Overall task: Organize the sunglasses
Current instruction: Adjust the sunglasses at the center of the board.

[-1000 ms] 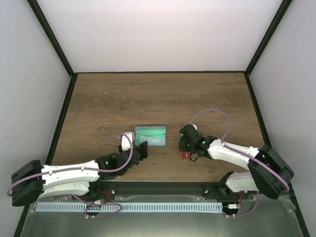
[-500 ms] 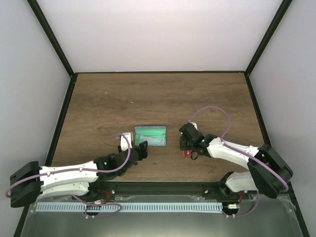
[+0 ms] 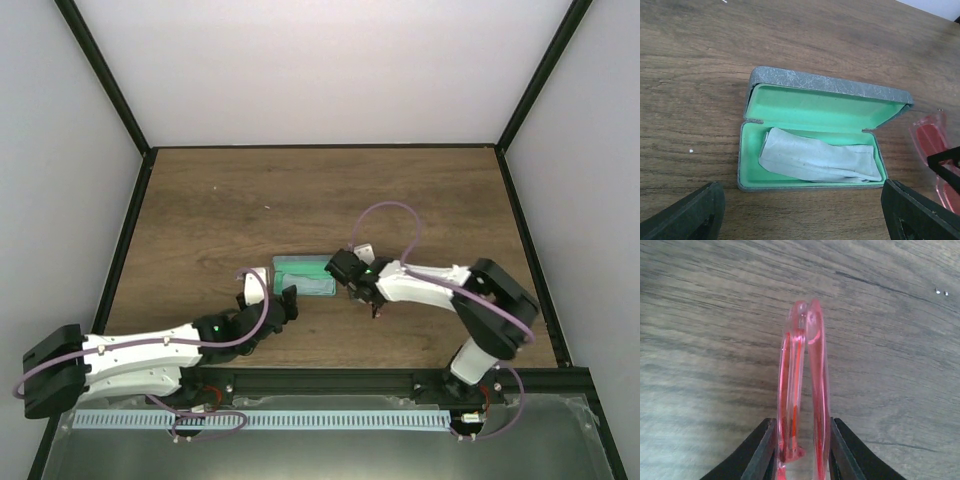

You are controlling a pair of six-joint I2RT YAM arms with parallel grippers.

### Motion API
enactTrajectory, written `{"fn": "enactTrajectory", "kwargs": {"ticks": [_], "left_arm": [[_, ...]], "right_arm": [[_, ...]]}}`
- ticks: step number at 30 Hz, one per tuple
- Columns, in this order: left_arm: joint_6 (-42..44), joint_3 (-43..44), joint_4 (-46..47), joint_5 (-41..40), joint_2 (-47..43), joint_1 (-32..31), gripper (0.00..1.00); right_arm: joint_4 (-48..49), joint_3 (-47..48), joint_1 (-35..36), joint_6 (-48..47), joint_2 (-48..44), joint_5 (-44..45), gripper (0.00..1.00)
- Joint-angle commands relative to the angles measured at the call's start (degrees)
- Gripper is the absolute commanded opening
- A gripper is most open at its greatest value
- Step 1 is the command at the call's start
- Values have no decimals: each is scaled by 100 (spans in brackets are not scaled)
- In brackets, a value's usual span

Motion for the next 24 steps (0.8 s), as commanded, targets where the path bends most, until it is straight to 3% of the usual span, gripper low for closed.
{"fn": "enactTrajectory", "kwargs": {"ticks": [1,4,8,13,24], "left_arm": [[37,-12,-67,-155,-179,48,88],[44,-78,-124,-188,-305,80,88],[130,-133,-187,-191,-439,169,88],[240,-158,-145,-98,-413,292,88],[356,-39,-24,152,-224,411,88]], "right_arm": [[-980,712,117,509,853,993,28],[-1459,1135,161,914,1541,1335,29],[-1375,1287,381,1068,1750,1232,42],[-700,966,470,940,1080,716,51],[-108,261,227,757,-385,339,54]]}}
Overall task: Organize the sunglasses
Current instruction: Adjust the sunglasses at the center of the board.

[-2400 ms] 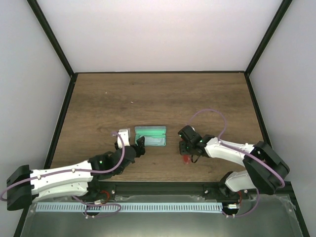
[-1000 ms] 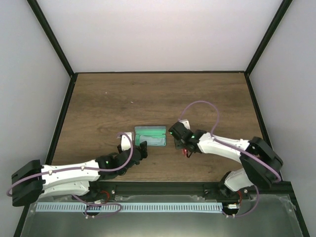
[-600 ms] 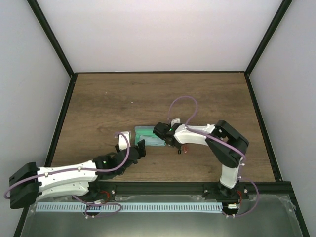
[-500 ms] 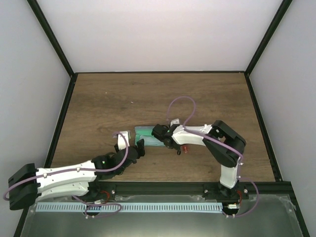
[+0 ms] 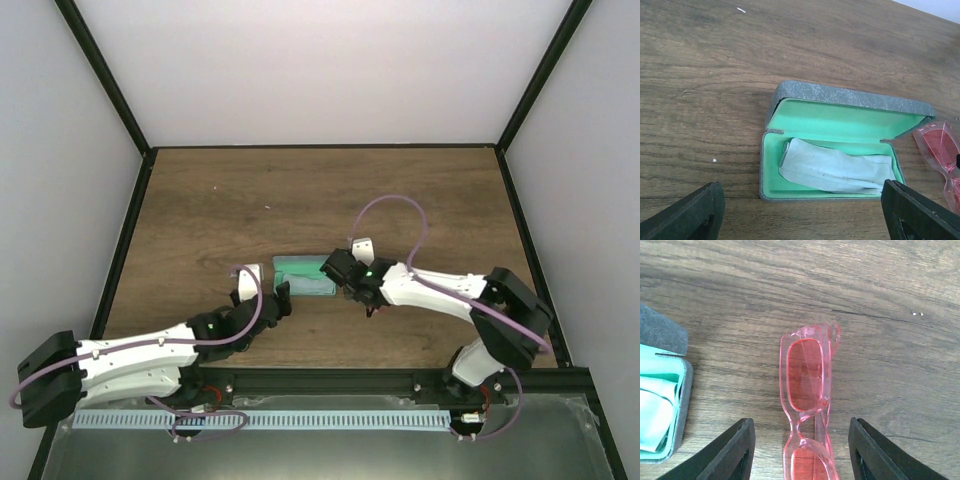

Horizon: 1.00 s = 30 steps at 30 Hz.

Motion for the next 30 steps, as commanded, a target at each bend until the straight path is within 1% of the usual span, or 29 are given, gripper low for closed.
{"fn": "enactTrajectory", "kwargs": {"ticks": [1,5,9,12,16,22,27,30], "left_arm": [[118,58,92,132,54,31,88],[169,29,190,270,31,37,87],[233,-11,277,357,2,35,87],[279,-20,329,460,-20,31,87],[320,-55,421,542,-40,29,87],[313,-91,472,613,-34,32,87],[315,-74,406,607,-59,36,87],[313,-73,400,598,-53,37,87]], "right_arm": [[486,-357,-265,-66,-536,-408,53],[760,-946,-580,136,-1125,-892,51],[1149,-1714,-721,468,-1853,-1280,46],[1435,-2163,-870,552,-2233,-1669,44],[1542,-2445,-886,614,-2379,-1936,44],[2205,-2907,-883,396,-2677,-2466,41],[2400,-3015,-886,290,-2774,-2546,33],[2466,-3042,-886,231,-2648,-2569,28]]}}
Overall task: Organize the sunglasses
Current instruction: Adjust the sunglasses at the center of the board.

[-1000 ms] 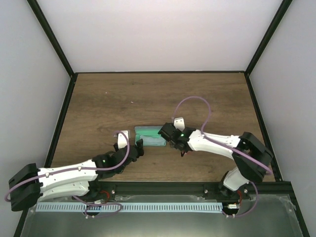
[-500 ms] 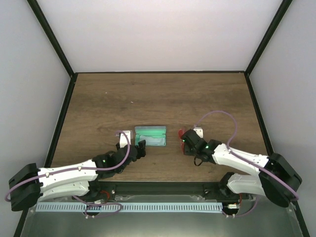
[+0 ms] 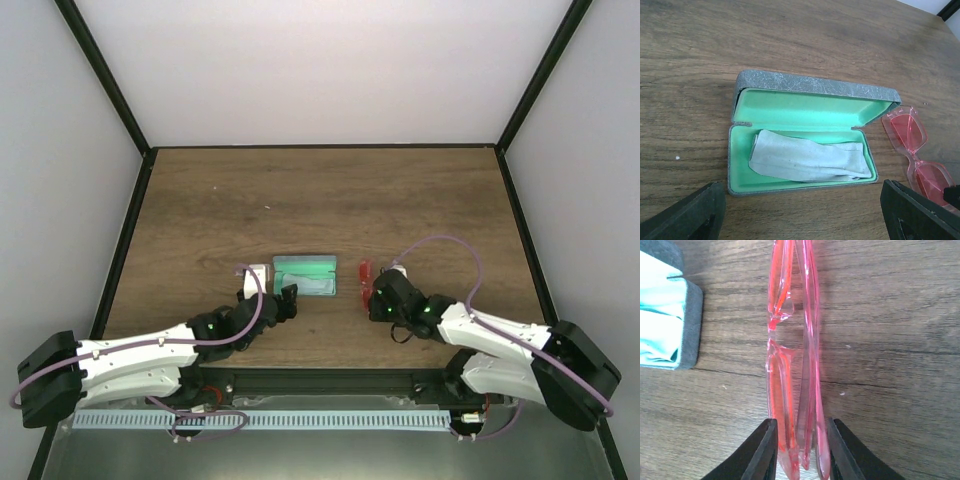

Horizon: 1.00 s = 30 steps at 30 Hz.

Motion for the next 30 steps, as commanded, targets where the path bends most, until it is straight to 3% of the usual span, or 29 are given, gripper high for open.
{"fn": "enactTrajectory", "kwargs": {"ticks": [1,6,12,25,30], "left_arm": [[78,-49,40,2,-57,35,87],[86,-17,58,1,31,34,87],[114,3,102,16,95,35,87],[114,-36,152,65,63,34,87],[84,-57,122,12,13,34,87]], "right_arm": [[314,-34,-29,-108,101,-127,28],[404,-10,-29,-98,541,-160,46],[681,-207,-29,2,306,-284,47],[739,-494,-24,-50,-139,-472,12],[268,-381,-21,-120,-393,-115,10]]}}
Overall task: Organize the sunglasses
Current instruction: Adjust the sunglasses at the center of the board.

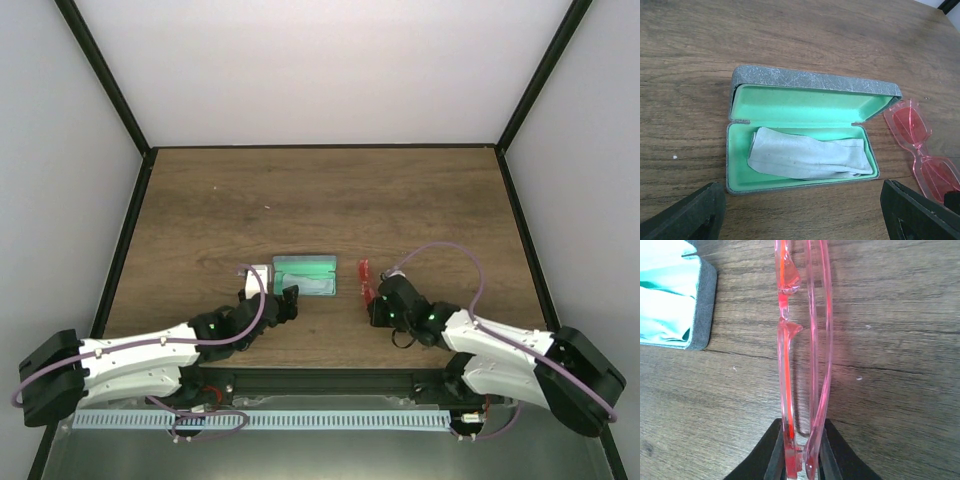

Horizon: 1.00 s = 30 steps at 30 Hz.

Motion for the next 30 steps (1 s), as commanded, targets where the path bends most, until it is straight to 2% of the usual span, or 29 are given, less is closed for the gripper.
{"fn": "enactTrajectory", "kwargs": {"ticks": [1,7,12,16,23,26,30], "left_arm": [[-14,-57,81,-60,-80,35,87],[-24,-53,145,-96,-25,31,87],[-34,-9,73,-213,-13,45,87],[-208,113,-313,-344,-24,184,87],[-299,-38,-404,-139,-402,437,87],[-332,-41,-435,-142,-484,446,87],[-312,-26,-352,-129,-426,457,87]], "right_arm": [[-535,141,-21,-79,-252,461,10],[-1252,624,217,41,21,1017,9],[-1845,1165,906,270,660,1768,9],[-2009,1358,1355,385,997,1870,8],[-2387,1532,1785,543,1047,2038,7],[-3025,1859,1838,1029,1507,2407,7],[-4330,2549,2079,1930,2419,3163,6]]}}
